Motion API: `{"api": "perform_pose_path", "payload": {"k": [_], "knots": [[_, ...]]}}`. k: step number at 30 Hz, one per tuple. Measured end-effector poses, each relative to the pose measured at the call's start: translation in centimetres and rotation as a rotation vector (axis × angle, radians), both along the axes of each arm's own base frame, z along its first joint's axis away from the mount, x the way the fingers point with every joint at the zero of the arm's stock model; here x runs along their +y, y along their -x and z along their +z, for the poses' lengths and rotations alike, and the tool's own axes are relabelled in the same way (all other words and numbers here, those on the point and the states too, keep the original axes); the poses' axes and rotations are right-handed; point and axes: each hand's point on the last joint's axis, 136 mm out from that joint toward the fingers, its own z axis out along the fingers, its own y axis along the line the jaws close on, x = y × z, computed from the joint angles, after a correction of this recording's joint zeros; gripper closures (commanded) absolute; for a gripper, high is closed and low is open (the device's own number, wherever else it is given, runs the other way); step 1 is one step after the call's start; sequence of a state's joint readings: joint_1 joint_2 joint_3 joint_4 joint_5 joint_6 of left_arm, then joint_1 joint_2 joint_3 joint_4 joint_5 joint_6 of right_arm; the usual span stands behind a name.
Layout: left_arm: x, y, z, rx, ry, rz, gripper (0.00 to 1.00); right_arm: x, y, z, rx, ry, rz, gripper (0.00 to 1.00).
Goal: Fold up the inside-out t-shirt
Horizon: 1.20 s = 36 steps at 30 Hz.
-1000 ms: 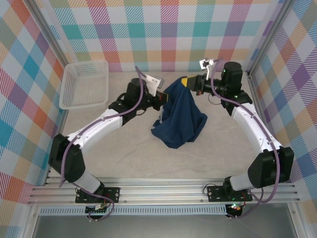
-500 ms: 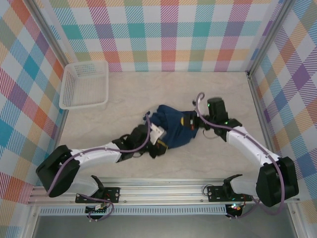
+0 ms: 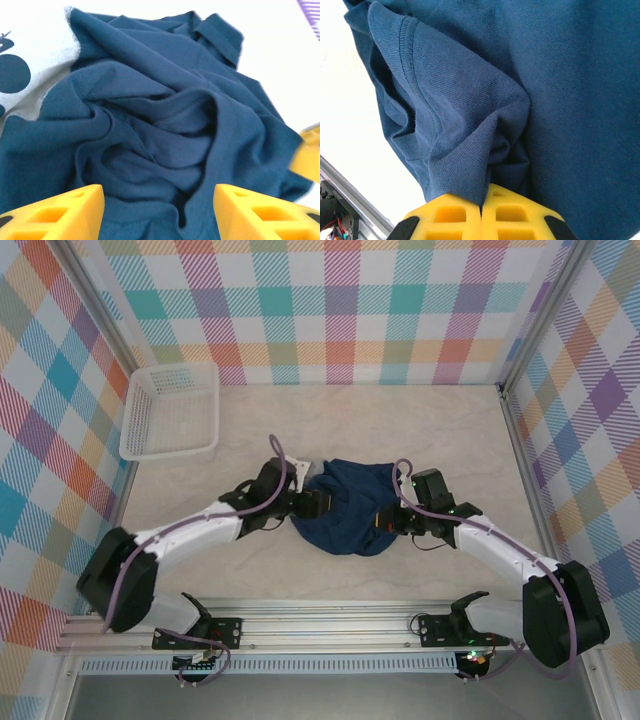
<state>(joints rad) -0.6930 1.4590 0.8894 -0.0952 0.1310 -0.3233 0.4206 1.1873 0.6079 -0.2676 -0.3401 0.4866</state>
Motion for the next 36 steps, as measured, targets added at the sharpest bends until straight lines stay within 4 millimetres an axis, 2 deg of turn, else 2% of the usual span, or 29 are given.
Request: {"api": "perform_pose_path", "payload": {"k": [3, 8, 16, 20, 21, 24, 26, 29, 31, 34, 36], "knots": [[0.5, -1.1, -1.9, 0.062, -0.068, 0.052, 0.42, 0.0, -0.1, 0.0, -0.001, 0.005, -0.003, 1.0], [2.3, -0.6, -4.5, 0.144, -0.152, 0.095, 0.49, -0.1, -0.2, -0.1, -0.003, 0.01, -0.005, 1.0], [1.5, -1.7, -7.2, 0.184, -0.192, 0.085, 0.86, 0.1, -0.6, -0.1, -0.002, 0.01, -0.004, 1.0], [1.4, -2.2, -6.9, 0.17, -0.186, 0.087, 1.0, 0.1, -0.6, 0.1, -0.009, 0.014, 0.001, 1.0], [1.4, -2.5, -6.4, 0.155, -0.181, 0.086, 1.0, 0.0, -0.8, 0.3, -0.018, 0.023, 0.006, 1.0], [2.2, -3.4, -2.8, 0.094, -0.116, 0.115, 1.0, -0.4, -1.8, 2.2, -0.088, 0.069, 0.015, 1.0], [3.4, -4.1, 1.8, 0.017, -0.02, 0.152, 1.0, -0.8, -3.0, 4.7, -0.174, 0.105, 0.014, 1.0], [5.5, -4.3, 10.4, -0.133, 0.156, 0.202, 1.0, -1.8, -5.5, 10.3, -0.354, 0.187, -0.006, 1.0], [6.3, -3.8, 15.1, -0.205, 0.249, 0.208, 1.0, -2.9, -6.9, 14.2, -0.471, 0.254, -0.039, 1.0], [5.6, -2.9, 20.8, -0.28, 0.377, 0.159, 1.0, -5.5, -8.2, 20.4, -0.655, 0.374, -0.121, 1.0], [4.7, -2.5, 23.6, -0.312, 0.44, 0.119, 1.0, -7.2, -8.3, 24.6, -0.767, 0.44, -0.177, 1.0]]}}
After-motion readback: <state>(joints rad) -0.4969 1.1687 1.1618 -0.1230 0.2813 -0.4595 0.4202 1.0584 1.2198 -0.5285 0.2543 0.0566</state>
